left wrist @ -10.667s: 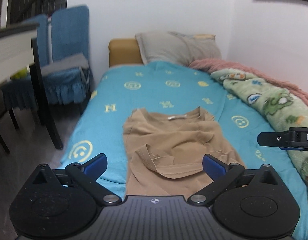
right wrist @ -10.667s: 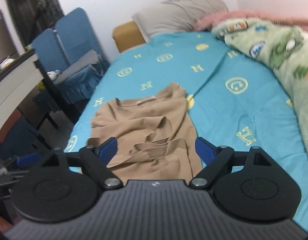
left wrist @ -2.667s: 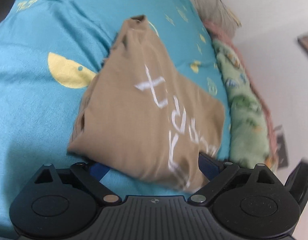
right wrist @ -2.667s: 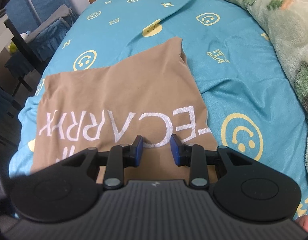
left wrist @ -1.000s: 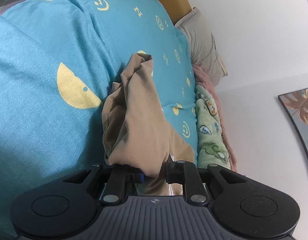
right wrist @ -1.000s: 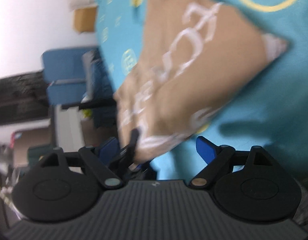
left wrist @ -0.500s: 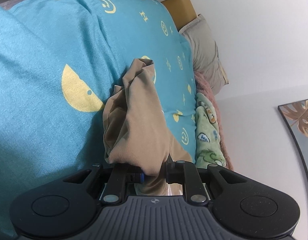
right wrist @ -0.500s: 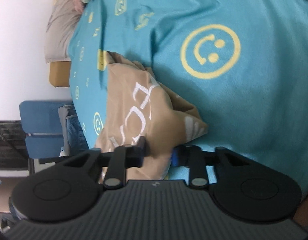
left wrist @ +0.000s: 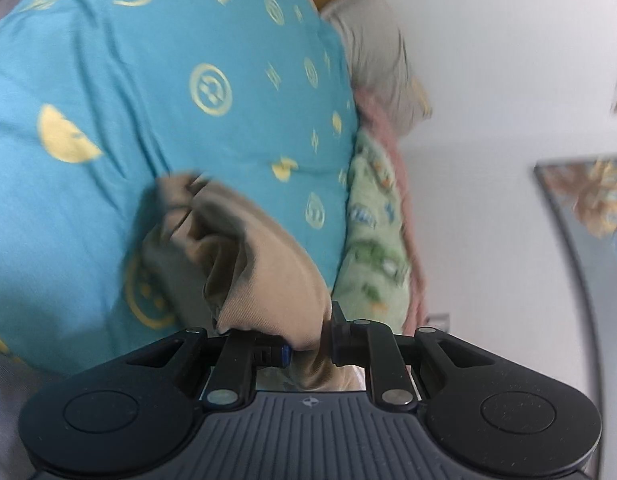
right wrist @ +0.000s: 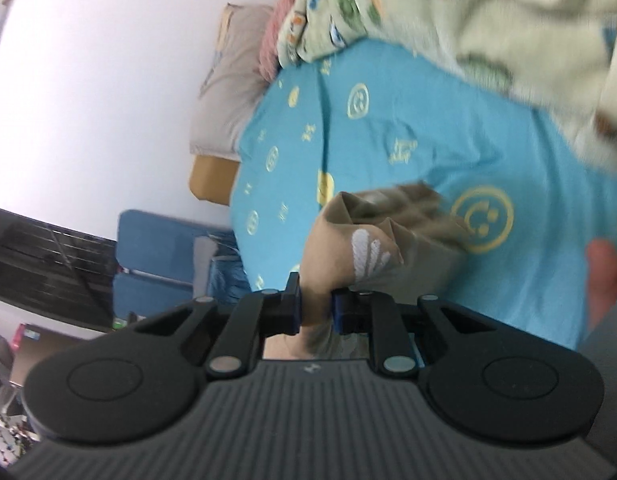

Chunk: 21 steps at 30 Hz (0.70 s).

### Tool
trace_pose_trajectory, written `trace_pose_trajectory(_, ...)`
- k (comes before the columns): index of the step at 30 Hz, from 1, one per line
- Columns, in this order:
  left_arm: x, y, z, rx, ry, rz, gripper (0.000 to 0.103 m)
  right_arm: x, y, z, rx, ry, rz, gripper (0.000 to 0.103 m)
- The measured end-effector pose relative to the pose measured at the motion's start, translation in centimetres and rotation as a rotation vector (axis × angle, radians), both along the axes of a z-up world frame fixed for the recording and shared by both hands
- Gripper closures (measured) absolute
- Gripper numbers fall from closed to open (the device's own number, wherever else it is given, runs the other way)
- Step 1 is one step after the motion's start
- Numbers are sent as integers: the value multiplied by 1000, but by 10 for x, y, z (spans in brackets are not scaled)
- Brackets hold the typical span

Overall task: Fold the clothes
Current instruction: 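Lift the shirt with both grippers and carry it onto the green blanket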

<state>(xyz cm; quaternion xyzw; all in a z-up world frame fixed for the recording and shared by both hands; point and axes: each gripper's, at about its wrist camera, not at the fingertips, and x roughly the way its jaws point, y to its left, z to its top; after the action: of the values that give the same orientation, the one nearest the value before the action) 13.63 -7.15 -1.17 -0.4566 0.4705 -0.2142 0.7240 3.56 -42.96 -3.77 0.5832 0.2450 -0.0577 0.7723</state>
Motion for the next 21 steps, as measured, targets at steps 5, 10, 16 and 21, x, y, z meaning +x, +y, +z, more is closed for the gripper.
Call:
trace_pose_trajectory(5,34,-99,38,39,-13,-123,85,-1,-73,30,-17,-19,-57,85)
trace_pose_trajectory(10,76,-232,99,0,-124,-235,85,11,-171,92,-131,-96,-172,85)
trace_pose_trajectory(16,95,-377,138,-71,-284,-329,85,3,-266,159,-361,-215,-323,85)
trace_pose_trajectory(21,79,-441,87,-3,-324,-416,85,-13,-300,108,-433,-46,-388,85)
